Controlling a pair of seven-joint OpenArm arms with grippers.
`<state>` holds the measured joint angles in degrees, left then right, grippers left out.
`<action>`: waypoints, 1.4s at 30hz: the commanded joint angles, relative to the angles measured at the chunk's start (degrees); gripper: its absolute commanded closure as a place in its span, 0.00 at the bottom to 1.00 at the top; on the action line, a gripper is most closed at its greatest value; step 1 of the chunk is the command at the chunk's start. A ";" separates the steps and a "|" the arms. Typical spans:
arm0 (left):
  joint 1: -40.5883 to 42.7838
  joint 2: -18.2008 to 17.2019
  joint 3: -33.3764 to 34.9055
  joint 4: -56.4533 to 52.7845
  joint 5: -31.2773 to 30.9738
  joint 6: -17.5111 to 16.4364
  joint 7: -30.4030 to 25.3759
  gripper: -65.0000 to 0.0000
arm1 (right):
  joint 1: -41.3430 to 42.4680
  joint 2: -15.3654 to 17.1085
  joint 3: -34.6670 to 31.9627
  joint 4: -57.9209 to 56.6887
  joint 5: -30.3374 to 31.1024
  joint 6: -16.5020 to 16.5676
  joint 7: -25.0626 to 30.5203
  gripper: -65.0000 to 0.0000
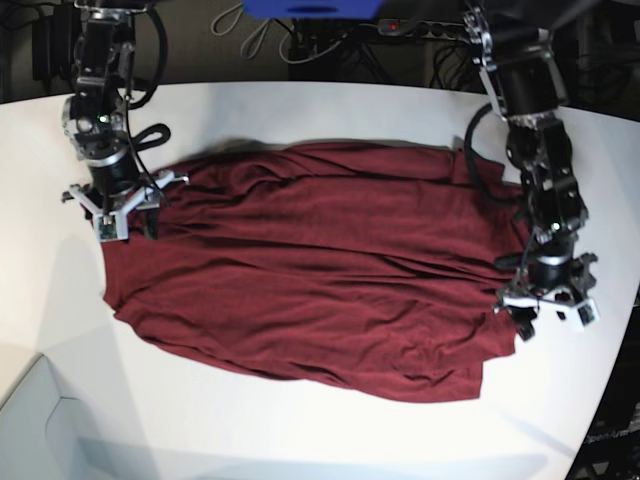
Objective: Layout the t-shirt on the table in an organized manner, then fold the t-shirt properly
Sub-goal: 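Drag the grasped fabric with the left gripper toward the collar edge, then lift and pull the fabric outward with the left gripper, drawing out a sleeve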
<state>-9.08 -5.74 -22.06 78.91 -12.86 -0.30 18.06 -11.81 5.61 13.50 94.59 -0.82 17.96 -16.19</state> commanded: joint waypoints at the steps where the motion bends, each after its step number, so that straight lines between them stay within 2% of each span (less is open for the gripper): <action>1: 0.86 0.16 0.75 4.29 -1.42 -0.89 0.62 0.36 | 0.17 0.15 0.26 1.81 0.51 -0.07 1.46 0.60; 3: 6.75 0.68 1.54 10.71 -3.97 -0.89 4.48 0.36 | -0.89 0.06 0.35 3.04 0.51 -0.07 1.46 0.60; 5: 12.38 1.12 2.94 15.63 -6.61 -0.89 5.98 0.36 | -1.86 0.06 0.35 3.57 0.51 -0.07 1.46 0.60; 10: 24.69 1.47 3.91 22.49 -8.72 -0.89 6.16 0.36 | -2.03 -0.64 0.35 3.48 0.51 -0.07 1.11 0.60; 16: 33.13 0.95 3.82 23.72 -8.28 -0.89 6.16 0.36 | -2.47 -1.61 0.35 3.57 0.51 -0.07 1.20 0.60; 26: 33.83 1.12 4.17 18.36 -8.19 -0.89 6.51 0.36 | -2.74 -3.01 0.35 3.57 0.51 -0.07 1.11 0.60; 34: 32.86 -1.08 10.24 14.49 -8.10 -0.89 6.24 0.37 | -3.88 -3.01 0.35 3.66 0.51 -0.07 1.46 0.60; 36: 32.60 -1.34 10.42 13.79 -8.10 -0.89 6.24 0.44 | -3.88 -2.92 0.35 3.66 0.51 -0.07 1.28 0.60; 42: 31.89 -1.52 9.98 13.09 -8.10 -0.89 6.24 0.86 | -3.88 -2.75 0.35 3.66 0.51 -0.07 1.20 0.60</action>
<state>22.37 -6.94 -11.90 91.64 -21.30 -1.52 22.94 -15.94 2.50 13.72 97.08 -1.08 18.00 -16.51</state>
